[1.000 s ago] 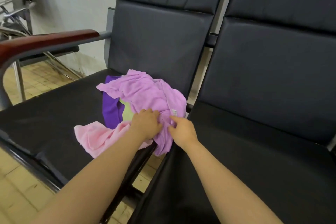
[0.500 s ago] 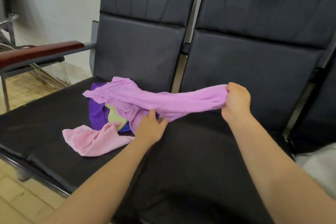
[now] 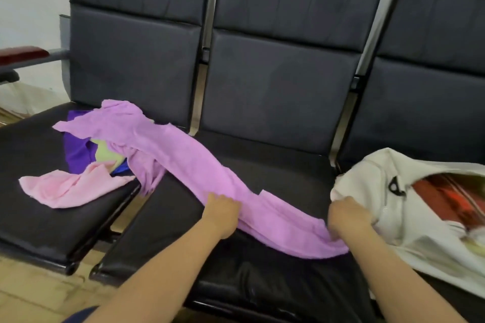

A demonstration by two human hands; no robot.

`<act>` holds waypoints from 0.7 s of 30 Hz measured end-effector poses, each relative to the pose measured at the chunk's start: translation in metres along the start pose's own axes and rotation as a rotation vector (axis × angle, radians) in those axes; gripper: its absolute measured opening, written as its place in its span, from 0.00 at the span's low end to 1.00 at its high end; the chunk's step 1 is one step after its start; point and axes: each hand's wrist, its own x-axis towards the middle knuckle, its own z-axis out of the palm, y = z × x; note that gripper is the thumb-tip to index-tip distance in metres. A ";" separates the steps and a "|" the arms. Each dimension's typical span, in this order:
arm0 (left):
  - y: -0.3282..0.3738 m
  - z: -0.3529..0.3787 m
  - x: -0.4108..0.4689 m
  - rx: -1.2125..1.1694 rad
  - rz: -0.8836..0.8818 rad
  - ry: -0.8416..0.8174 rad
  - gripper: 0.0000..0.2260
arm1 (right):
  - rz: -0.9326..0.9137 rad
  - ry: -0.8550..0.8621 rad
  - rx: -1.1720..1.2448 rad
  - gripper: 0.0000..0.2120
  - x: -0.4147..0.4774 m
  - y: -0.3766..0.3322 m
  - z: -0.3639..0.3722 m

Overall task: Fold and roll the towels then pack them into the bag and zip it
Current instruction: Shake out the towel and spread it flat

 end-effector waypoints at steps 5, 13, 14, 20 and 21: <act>0.015 -0.016 -0.020 -0.109 0.103 -0.282 0.18 | -0.422 0.355 0.115 0.12 -0.015 -0.030 0.002; -0.030 -0.030 -0.050 0.041 -0.200 -0.258 0.16 | -0.682 -0.035 0.256 0.13 -0.015 -0.066 0.034; -0.039 -0.030 -0.053 0.051 -0.248 -0.266 0.17 | -0.582 -0.093 0.264 0.14 -0.016 -0.068 0.030; -0.080 -0.045 -0.069 0.002 -0.253 -0.488 0.03 | -0.151 -0.293 -0.092 0.18 -0.023 -0.052 0.004; -0.079 -0.047 -0.069 -0.077 -0.241 -0.554 0.05 | -0.112 -0.275 -0.139 0.17 -0.025 -0.047 -0.001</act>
